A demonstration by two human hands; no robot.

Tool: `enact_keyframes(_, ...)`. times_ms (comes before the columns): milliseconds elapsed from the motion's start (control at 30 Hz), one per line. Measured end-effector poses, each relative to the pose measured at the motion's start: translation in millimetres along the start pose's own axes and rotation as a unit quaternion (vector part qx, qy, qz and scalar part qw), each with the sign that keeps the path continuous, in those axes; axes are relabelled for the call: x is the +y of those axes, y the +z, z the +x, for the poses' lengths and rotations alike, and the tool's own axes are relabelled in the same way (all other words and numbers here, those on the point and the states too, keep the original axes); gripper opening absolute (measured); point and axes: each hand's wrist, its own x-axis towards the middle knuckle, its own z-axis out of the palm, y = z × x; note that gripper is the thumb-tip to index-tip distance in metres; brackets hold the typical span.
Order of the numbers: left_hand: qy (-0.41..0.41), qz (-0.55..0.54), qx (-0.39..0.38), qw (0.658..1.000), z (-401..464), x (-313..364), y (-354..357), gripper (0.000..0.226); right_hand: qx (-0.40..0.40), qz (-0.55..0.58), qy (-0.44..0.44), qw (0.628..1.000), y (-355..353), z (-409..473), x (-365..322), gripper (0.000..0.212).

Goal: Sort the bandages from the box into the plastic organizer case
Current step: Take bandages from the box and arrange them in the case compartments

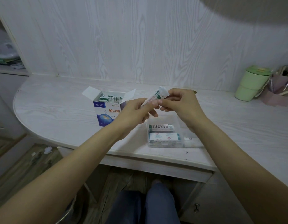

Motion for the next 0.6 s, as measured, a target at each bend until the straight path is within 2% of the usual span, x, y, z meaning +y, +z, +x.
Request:
enact_keyframes(100,-0.002,-0.028,0.014,1.000,0.5,1.8,-0.9,0.033,0.005,0.017,0.008,1.000,-0.5,-0.6,0.9,0.013)
enact_keyframes(267,-0.028,-0.106,0.041,0.993,-0.2,2.6,-3.2,0.016,-0.001,0.033,0.028,0.999,4.4,-5.2,2.6,0.010)
enact_keyframes(433,-0.044,-0.124,0.062,0.989,-0.4,3.1,-3.2,0.007,0.007,0.033,0.031,0.999,4.9,-5.1,3.1,0.019)
enact_keyframes(600,-0.053,-0.123,0.055,0.989,-0.5,2.2,-1.9,0.008,0.014,0.012,0.023,1.000,4.8,-6.5,5.1,0.016)
